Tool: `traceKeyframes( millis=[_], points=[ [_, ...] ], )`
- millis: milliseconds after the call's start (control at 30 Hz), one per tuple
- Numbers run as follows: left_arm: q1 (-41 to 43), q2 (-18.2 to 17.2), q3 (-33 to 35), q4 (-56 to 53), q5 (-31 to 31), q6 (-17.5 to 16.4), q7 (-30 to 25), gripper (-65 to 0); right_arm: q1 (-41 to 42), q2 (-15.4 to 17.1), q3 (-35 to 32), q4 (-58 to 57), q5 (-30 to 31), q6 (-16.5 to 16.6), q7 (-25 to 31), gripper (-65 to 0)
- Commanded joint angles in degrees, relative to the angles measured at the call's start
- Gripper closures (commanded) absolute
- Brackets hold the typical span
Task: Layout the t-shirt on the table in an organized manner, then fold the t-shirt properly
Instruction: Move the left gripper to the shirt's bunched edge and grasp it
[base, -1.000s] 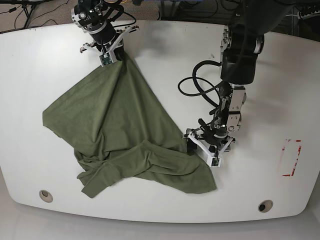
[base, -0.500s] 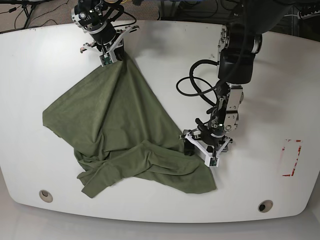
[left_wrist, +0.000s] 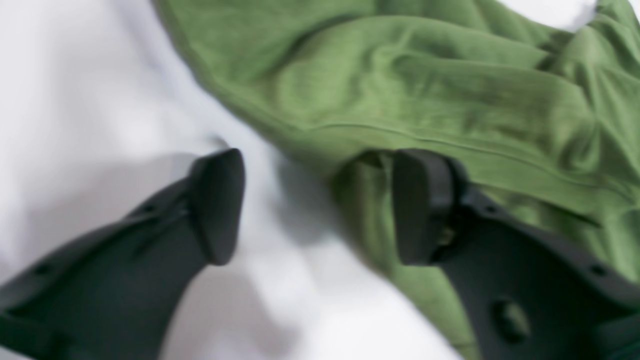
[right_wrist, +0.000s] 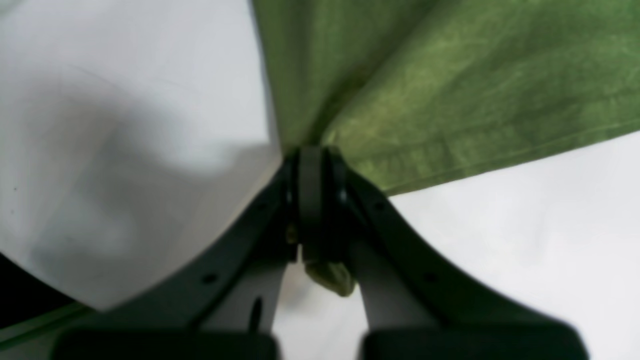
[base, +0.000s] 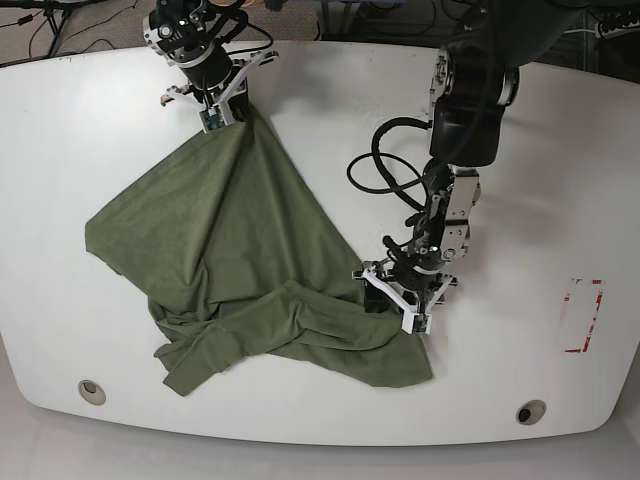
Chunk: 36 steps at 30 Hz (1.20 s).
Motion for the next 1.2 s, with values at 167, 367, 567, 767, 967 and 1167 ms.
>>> traceKeyframes(
  millis=[167,367,567,767,967,1167],
  points=[
    [-1.82,3.18,0.08,0.70,-0.41,-0.28,-1.42,-6.3,-0.20,0.16,0.14,1.29,0.80,0.30,1.18,0.0],
    [-1.82,4.58,0.17,0.70,-0.23,-0.28,-1.42,-4.7,-0.20,0.16,0.14,1.29,0.80,0.30,1.18,0.0],
    [-1.73,4.67,0.25,0.79,-0.06,-0.28,-1.42,0.0,-0.20,0.25,0.31,1.29,0.80,0.30,1.18,0.0],
    [-1.65,3.62,0.17,0.79,-0.06,-0.28,-1.42,0.0,0.07,0.25,0.31,1.29,0.80,0.30,1.18,0.0],
    [-1.03,2.74,0.17,0.70,-0.06,-0.28,-1.42,0.0,0.15,0.25,0.31,1.29,0.80,0.30,1.18,0.0],
    [-1.03,2.74,0.25,-2.81,-0.06,-0.28,-1.42,-9.2,0.33,0.25,0.22,1.29,0.80,0.30,1.18,0.0]
  ],
)
